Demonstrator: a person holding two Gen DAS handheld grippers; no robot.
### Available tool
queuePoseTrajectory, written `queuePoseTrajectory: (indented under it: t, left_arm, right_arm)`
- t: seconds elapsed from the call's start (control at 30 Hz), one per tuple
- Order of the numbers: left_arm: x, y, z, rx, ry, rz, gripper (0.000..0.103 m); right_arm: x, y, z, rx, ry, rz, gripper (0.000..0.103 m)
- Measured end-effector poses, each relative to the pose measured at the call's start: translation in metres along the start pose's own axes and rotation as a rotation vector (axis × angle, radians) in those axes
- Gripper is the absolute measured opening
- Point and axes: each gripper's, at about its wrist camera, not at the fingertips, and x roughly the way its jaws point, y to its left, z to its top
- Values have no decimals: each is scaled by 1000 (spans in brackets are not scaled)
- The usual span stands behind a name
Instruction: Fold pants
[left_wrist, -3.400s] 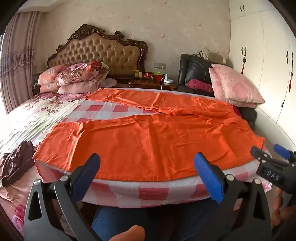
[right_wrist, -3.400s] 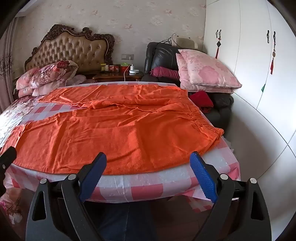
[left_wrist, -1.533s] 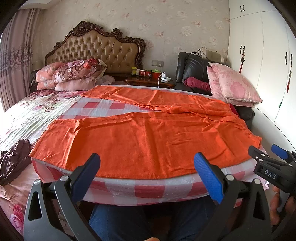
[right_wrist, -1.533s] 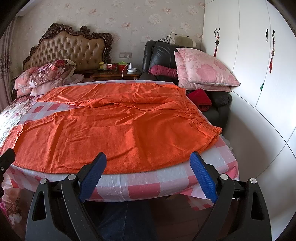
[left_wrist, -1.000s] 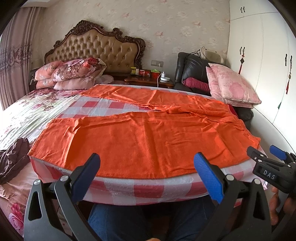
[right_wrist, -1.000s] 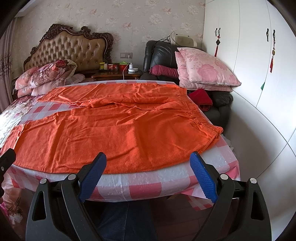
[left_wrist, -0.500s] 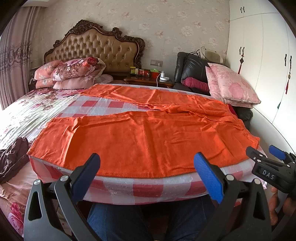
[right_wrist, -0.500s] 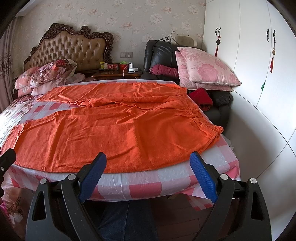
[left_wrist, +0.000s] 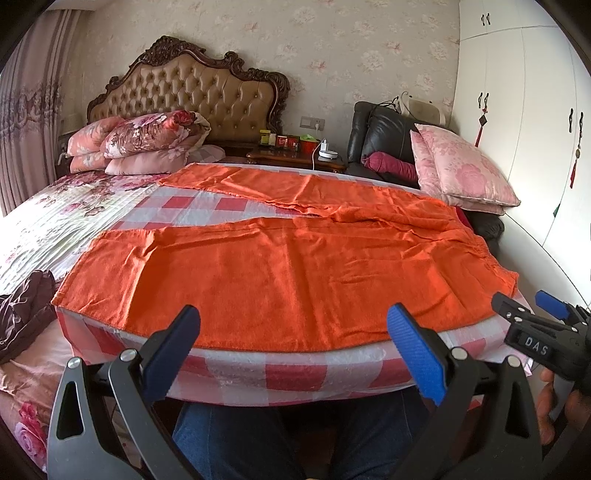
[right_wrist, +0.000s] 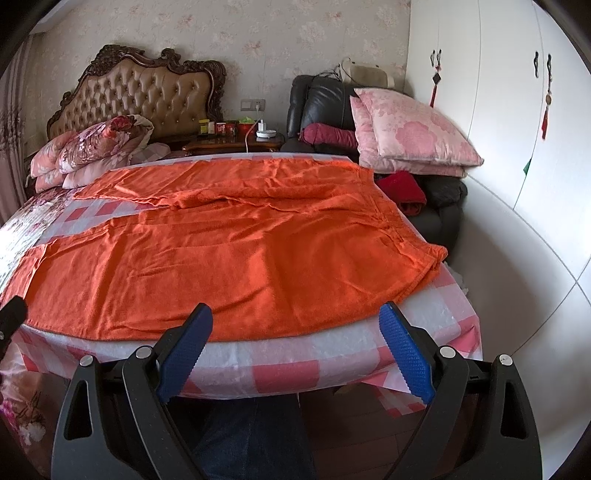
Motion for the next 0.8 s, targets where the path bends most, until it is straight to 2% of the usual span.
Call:
queuePoseTrajectory:
  t: [0.17, 0.33, 0.5, 0.6, 0.7, 0.8]
  left_arm:
    - [11, 23, 6, -23, 3, 19, 101]
    - [47, 57, 32, -1, 25, 63, 101]
    - [100, 99, 76, 7, 78, 86, 101]
    - [139, 123, 108, 17, 126, 66, 101]
    - [181, 148, 141, 38, 171, 74, 101]
    - [231, 181, 181, 24, 220, 69, 100]
  right_arm:
    - [22, -43, 12, 77, 25, -33, 88]
    - [62, -73, 50, 91, 78, 17, 88]
    - [119, -78, 99, -3, 160, 27, 88]
    - [156, -79, 127, -65, 208, 35, 88]
    - [196, -81, 157, -133, 233, -10, 88]
    - [238, -85, 185, -150, 273, 41, 88]
